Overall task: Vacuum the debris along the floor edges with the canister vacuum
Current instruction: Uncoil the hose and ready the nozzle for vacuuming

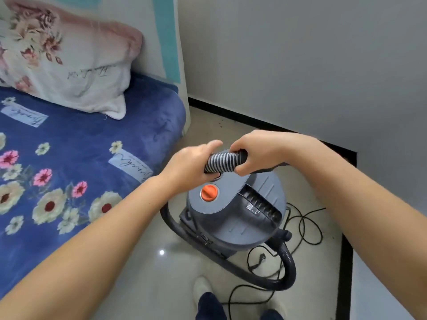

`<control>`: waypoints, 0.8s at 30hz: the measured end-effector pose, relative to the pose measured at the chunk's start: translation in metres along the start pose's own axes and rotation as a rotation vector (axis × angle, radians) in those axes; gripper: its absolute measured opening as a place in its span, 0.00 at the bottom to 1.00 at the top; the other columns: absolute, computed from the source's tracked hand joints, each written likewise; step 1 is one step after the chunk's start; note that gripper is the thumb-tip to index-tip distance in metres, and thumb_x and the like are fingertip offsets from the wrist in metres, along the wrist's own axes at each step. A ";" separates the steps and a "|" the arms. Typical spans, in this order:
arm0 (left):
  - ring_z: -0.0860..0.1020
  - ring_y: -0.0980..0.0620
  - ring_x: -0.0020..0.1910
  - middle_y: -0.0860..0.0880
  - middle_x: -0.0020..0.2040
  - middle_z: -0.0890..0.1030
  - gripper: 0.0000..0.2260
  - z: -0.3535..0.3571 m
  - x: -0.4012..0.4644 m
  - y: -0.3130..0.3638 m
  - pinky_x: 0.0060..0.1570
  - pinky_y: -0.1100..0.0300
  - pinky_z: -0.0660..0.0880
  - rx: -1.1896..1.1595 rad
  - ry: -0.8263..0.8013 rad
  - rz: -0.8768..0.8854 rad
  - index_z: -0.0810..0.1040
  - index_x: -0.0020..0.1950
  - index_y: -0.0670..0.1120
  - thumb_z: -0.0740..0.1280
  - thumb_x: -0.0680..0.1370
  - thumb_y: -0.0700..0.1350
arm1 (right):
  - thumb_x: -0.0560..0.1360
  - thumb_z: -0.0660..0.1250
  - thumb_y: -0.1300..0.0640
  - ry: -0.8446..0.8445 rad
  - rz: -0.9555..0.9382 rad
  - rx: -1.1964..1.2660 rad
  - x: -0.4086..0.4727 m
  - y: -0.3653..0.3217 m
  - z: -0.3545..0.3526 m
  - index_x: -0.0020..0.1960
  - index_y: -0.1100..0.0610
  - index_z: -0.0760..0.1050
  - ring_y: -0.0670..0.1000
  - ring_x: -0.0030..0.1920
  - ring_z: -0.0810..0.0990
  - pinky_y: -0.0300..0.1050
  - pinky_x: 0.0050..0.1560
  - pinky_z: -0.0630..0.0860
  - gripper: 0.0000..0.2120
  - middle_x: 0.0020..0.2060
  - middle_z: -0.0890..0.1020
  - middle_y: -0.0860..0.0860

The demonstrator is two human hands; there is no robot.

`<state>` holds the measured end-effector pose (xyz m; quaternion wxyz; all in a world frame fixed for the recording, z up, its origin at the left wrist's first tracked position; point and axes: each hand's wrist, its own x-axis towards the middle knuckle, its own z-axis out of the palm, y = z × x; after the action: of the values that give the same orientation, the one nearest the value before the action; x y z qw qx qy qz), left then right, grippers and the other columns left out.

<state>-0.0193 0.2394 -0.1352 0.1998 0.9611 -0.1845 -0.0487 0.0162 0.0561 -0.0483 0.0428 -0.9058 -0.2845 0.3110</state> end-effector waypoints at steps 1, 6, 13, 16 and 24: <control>0.77 0.47 0.48 0.52 0.50 0.80 0.19 -0.002 -0.005 0.010 0.42 0.57 0.69 0.034 -0.152 -0.007 0.71 0.61 0.52 0.71 0.72 0.52 | 0.71 0.66 0.48 -0.024 0.009 -0.098 -0.004 -0.006 0.002 0.49 0.50 0.76 0.47 0.34 0.74 0.43 0.35 0.67 0.09 0.33 0.76 0.46; 0.79 0.51 0.33 0.49 0.37 0.81 0.09 -0.001 -0.027 0.031 0.38 0.54 0.77 -0.561 -0.274 -0.211 0.75 0.47 0.47 0.70 0.70 0.48 | 0.75 0.63 0.51 0.038 0.020 -0.257 -0.027 -0.018 0.012 0.60 0.42 0.73 0.52 0.56 0.72 0.65 0.71 0.54 0.14 0.49 0.74 0.46; 0.76 0.52 0.30 0.47 0.35 0.77 0.06 0.002 -0.072 0.097 0.33 0.59 0.75 -0.919 -0.094 -0.277 0.73 0.50 0.43 0.68 0.77 0.41 | 0.78 0.65 0.53 0.776 0.239 0.674 -0.097 0.000 0.070 0.71 0.55 0.68 0.50 0.62 0.74 0.42 0.65 0.68 0.22 0.62 0.75 0.52; 0.77 0.53 0.33 0.47 0.38 0.77 0.06 0.004 -0.089 0.154 0.35 0.56 0.76 -0.999 -0.031 -0.163 0.73 0.51 0.46 0.68 0.76 0.41 | 0.78 0.62 0.44 0.596 0.344 1.434 -0.146 0.010 0.097 0.72 0.56 0.65 0.50 0.58 0.80 0.50 0.59 0.78 0.27 0.61 0.78 0.55; 0.79 0.53 0.40 0.48 0.42 0.81 0.09 -0.008 -0.051 0.213 0.44 0.56 0.77 -1.282 -0.313 -0.120 0.75 0.54 0.46 0.68 0.77 0.48 | 0.82 0.55 0.53 0.722 0.081 1.539 -0.181 0.022 0.064 0.64 0.58 0.72 0.51 0.45 0.80 0.44 0.42 0.77 0.15 0.47 0.81 0.54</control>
<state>-0.1369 0.0806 -0.0413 0.6999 0.6421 -0.0922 -0.2988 -0.1276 -0.0667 -0.0072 0.7237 -0.6775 0.0698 0.1111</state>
